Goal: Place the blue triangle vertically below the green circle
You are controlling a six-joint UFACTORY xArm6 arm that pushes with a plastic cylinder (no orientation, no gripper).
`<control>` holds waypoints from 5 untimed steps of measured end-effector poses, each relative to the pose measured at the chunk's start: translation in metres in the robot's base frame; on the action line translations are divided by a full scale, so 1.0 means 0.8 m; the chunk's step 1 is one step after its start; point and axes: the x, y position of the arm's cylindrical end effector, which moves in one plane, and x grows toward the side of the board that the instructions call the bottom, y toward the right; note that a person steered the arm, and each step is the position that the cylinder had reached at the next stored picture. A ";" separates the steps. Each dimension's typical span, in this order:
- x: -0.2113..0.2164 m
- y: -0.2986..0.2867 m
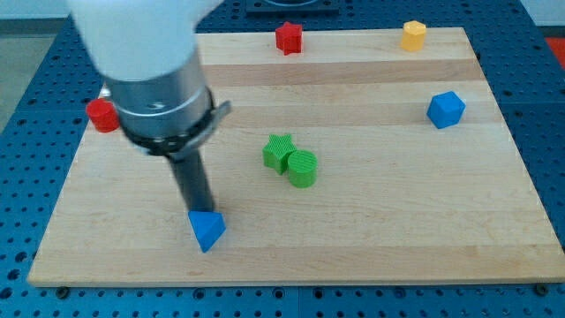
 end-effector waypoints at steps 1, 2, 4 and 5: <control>0.003 -0.056; 0.035 -0.077; 0.037 -0.050; 0.033 -0.010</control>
